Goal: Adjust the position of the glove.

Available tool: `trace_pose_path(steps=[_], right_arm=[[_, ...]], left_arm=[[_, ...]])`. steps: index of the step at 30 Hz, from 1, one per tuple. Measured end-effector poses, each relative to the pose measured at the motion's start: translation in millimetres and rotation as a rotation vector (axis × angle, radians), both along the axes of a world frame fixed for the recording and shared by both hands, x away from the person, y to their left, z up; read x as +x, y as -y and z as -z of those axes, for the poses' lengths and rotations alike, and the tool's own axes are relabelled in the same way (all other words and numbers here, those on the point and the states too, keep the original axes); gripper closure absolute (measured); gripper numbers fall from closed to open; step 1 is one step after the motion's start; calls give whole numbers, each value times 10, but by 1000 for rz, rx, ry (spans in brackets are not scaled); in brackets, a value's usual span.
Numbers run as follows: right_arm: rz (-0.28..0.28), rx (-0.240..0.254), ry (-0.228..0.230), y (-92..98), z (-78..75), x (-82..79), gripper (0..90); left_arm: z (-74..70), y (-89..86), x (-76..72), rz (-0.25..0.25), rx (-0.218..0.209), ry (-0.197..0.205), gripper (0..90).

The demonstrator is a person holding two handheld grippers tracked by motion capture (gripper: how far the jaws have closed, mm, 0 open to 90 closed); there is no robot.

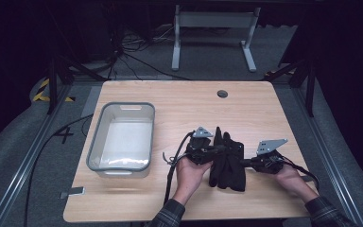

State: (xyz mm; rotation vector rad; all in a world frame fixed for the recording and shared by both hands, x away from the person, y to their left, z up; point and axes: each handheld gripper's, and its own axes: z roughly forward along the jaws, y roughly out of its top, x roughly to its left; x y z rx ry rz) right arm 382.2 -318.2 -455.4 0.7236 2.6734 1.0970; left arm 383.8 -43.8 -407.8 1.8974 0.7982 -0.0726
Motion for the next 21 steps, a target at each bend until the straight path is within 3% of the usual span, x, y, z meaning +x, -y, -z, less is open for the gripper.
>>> trace_pose_path(steps=[10,18,21], right_arm=[[-11,7,4,-46,10,21,900],[-7,1,14,-9,-12,13,897],[15,18,24,61,-50,15,842]], left_arm=[[112,328,42,67,34,-8,880],[190,461,63,90,55,-9,878],[207,482,73,93,59,-9,873]])
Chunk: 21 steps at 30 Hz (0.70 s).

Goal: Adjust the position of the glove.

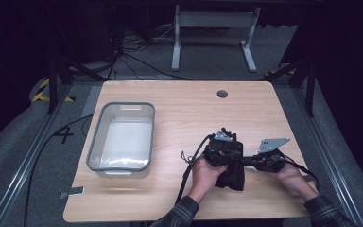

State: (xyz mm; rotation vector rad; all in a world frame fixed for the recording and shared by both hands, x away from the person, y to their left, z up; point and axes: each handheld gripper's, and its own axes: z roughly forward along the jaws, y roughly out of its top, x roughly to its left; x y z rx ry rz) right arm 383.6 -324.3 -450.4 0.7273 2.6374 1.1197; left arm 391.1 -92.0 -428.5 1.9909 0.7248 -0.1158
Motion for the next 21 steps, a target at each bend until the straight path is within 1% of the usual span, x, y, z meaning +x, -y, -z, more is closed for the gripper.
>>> trace_pose_path(steps=[1,3,5,6,7,9,10,11,12,13,15,17,18,19,21], right_arm=[[23,13,4,66,-26,13,817],[55,23,15,153,-45,26,777],[77,13,19,212,-58,35,731],[88,16,26,239,-64,35,709],[99,27,28,277,-67,33,677],[122,13,32,322,-62,41,575],[136,10,31,342,-54,42,544],[149,7,30,365,-45,44,489],[149,7,30,365,-45,44,489],[174,-5,23,415,-23,54,396],[189,-9,24,451,-2,50,345],[201,-17,25,462,20,50,308],[200,-25,26,463,37,58,285],[200,-25,26,463,37,58,285],[198,-35,21,453,54,64,257]], left_arm=[[8,10,3,2,-2,0,872],[18,32,6,7,-7,-1,867],[23,55,7,16,-20,-4,860],[22,76,5,18,-20,3,831],[18,87,3,25,-18,5,789],[10,102,-1,33,-18,14,784],[9,109,-6,38,-17,16,792],[18,125,-14,56,-6,15,819],[18,125,-14,56,-6,15,884],[28,141,-21,65,2,11,884],[58,185,-35,79,28,8,897],[104,237,-42,97,55,6,898],[118,252,-45,98,61,2,899],[118,252,-45,98,61,2,899],[157,281,-47,108,85,-6,899]])
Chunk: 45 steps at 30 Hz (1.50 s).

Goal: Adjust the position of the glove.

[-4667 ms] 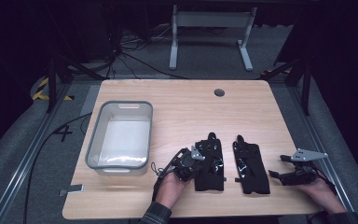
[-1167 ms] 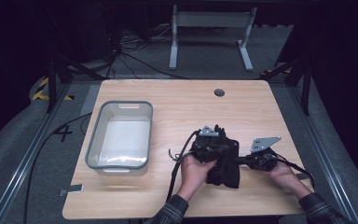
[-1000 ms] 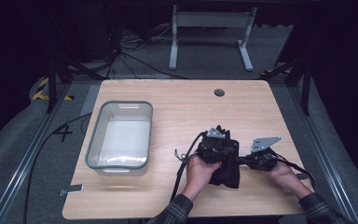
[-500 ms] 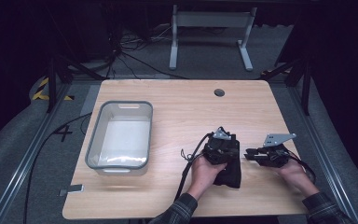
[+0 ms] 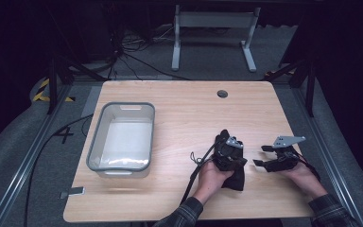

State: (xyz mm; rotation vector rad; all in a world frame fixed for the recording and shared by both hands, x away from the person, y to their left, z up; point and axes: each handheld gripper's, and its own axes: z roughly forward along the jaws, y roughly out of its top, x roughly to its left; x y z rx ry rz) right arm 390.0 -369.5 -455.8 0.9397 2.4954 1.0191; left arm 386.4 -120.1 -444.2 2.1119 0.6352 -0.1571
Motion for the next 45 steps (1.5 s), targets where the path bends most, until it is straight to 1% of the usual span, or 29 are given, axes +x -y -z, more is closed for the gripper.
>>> trace_pose_path(steps=[2,3,5,12,14,18,19,20,25,30,31,38,41,42,43,44,45], right_arm=[[-4,-10,5,-15,24,4,232],[-8,-16,1,-21,32,4,222],[-8,-27,2,-28,45,7,205],[-10,-29,4,-34,51,4,178],[-11,-30,8,-37,55,3,167],[-8,-28,13,-35,60,5,156],[-6,-27,19,-31,64,7,152],[-6,-27,19,-31,64,7,152],[-4,-15,23,-20,80,17,136],[-6,-12,27,-16,89,20,129],[-6,-12,27,-16,89,20,129],[-12,-2,31,-15,100,22,122],[-13,10,29,-13,113,27,106],[-13,10,29,-15,116,30,100],[-15,13,26,-15,117,31,98],[-14,12,24,-15,116,32,96],[-14,12,24,-15,116,32,96]], left_arm=[[37,17,-1,3,30,-11,899],[51,22,-2,7,45,-22,899],[59,20,-3,13,72,-28,899],[53,-66,-28,20,107,-45,900],[43,-95,-39,21,118,-40,900],[43,-136,-56,18,128,-44,900],[42,-172,-65,15,137,-45,900],[42,-172,-65,15,137,-45,900],[21,-334,-111,-2,163,-49,900],[-13,-515,-151,-22,199,-36,900],[-13,-515,-151,-22,199,-36,900],[-17,-775,-175,-57,216,-33,899],[-32,-860,-185,-71,208,-26,899],[-32,-860,-185,-71,208,-26,899],[-59,-884,-186,-71,198,-16,897],[-78,-888,-185,-70,196,-8,891],[-78,-888,-185,-70,196,-8,865]])
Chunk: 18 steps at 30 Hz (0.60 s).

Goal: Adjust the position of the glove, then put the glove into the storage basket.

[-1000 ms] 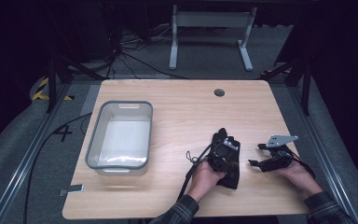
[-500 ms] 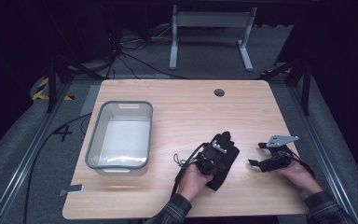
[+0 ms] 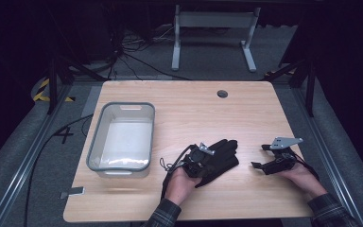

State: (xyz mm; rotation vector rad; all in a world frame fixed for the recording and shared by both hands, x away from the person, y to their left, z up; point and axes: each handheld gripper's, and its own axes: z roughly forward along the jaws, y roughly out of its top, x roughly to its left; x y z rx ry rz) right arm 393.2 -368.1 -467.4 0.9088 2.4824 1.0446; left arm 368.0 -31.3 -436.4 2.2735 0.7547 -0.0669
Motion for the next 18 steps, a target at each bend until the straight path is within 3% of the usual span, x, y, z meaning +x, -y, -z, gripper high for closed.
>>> trace_pose_path(steps=[5,6,7,11,18], right_arm=[[1,0,-1,0,1,1,94],[1,0,-2,-1,1,1,94],[1,0,-2,-1,1,1,94],[1,0,-1,0,1,1,94],[0,0,-1,0,1,2,93]], left_arm=[[-93,-25,15,1,-4,38,776],[-107,-32,27,3,-5,43,693],[-115,-34,37,2,-7,46,693],[-161,-21,115,11,8,70,501],[-122,109,271,71,33,104,299]])
